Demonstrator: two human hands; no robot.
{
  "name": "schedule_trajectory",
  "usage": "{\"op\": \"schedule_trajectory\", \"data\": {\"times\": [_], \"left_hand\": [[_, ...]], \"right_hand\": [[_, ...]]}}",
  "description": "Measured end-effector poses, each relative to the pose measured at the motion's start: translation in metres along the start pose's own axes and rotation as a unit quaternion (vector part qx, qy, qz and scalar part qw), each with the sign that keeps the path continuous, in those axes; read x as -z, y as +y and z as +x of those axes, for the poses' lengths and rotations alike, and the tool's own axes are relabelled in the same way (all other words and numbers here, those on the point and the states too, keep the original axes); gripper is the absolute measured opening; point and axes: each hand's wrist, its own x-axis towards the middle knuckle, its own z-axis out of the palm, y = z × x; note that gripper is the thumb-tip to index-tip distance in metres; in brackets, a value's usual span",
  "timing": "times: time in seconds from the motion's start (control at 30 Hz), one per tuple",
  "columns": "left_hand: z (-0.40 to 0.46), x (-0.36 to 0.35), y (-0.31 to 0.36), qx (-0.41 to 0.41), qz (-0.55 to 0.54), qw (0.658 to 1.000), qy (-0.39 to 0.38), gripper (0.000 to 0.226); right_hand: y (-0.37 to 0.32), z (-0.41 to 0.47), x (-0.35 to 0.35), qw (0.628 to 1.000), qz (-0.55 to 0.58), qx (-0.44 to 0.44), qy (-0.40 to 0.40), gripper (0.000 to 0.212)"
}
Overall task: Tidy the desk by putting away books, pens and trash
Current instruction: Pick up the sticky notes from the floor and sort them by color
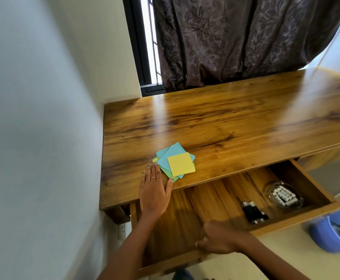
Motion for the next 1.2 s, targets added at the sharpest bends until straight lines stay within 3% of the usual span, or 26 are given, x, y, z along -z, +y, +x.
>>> {"op": "schedule_trajectory", "data": {"times": [0.5, 0.57, 0.67, 0.73, 0.83, 0.9, 1.0, 1.2], "left_hand": [[-0.001, -0.002, -0.001, 0.003, -0.032, 0.999, 0.023, 0.072], [0.000, -0.002, 0.000, 0.012, -0.046, 0.999, 0.023, 0.070], [0.004, 0.002, 0.004, 0.049, -0.106, 0.992, 0.039, 0.063], [0.007, 0.006, 0.007, 0.085, -0.146, 0.984, 0.053, 0.055], [0.012, 0.011, 0.009, 0.137, -0.201, 0.968, 0.056, 0.047], [0.015, 0.014, 0.010, 0.156, -0.226, 0.960, 0.058, 0.042], [0.015, 0.018, 0.012, 0.164, -0.245, 0.953, 0.072, 0.037], [0.016, 0.018, 0.013, 0.169, -0.247, 0.951, 0.081, 0.033]], "right_hand": [[-0.009, -0.009, 0.013, 0.990, 0.004, 0.006, -0.144, 0.034], [-0.010, -0.004, 0.021, 0.995, 0.010, 0.042, -0.090, 0.034], [-0.016, 0.009, 0.043, 0.990, 0.025, 0.090, 0.105, 0.020], [-0.023, 0.023, 0.062, 0.965, 0.047, 0.111, 0.233, 0.016], [-0.030, 0.049, 0.087, 0.924, 0.007, 0.099, 0.369, 0.032], [-0.033, 0.068, 0.094, 0.918, -0.054, 0.081, 0.384, 0.049], [-0.031, 0.091, 0.092, 0.931, -0.109, 0.037, 0.346, 0.071], [-0.019, 0.107, 0.078, 0.924, -0.131, 0.025, 0.359, 0.063]]}}
